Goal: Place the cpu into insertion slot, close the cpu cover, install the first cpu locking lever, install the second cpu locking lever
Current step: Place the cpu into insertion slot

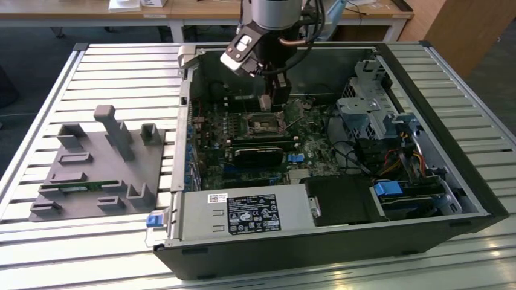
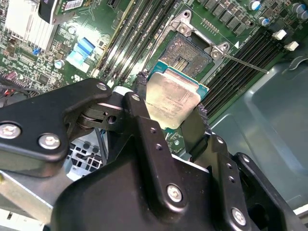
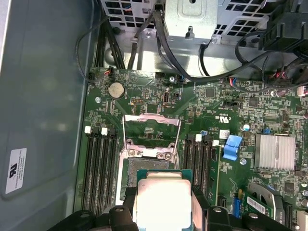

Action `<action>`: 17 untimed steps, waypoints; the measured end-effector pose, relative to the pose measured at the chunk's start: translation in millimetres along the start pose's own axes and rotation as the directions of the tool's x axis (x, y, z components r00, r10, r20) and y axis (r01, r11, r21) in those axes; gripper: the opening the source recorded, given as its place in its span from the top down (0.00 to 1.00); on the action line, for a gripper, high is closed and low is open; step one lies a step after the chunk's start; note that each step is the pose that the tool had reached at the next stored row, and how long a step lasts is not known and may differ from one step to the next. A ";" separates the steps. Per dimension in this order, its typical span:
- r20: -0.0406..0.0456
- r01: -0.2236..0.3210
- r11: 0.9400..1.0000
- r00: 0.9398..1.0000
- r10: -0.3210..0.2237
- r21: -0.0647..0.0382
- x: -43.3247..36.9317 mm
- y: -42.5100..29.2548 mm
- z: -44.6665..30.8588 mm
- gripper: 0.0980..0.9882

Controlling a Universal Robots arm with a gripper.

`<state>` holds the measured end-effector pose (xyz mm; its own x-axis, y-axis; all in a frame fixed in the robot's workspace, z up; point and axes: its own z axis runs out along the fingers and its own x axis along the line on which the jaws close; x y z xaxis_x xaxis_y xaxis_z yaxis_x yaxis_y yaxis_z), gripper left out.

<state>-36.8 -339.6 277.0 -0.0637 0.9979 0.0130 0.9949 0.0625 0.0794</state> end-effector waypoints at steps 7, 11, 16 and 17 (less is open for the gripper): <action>0.000 0.000 1.000 1.000 0.000 0.000 0.0 -0.2 2.2 0.51; 0.000 -0.001 1.000 1.000 0.001 0.001 0.0 -0.3 3.4 0.51; 0.006 0.000 1.000 1.000 0.000 0.001 -0.1 -0.4 5.7 0.51; 0.007 0.000 1.000 1.000 0.000 0.001 -0.1 -0.4 6.0 0.51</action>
<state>-36.7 -339.6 271.0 -0.0632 0.9980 0.0056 0.9950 0.0626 0.0780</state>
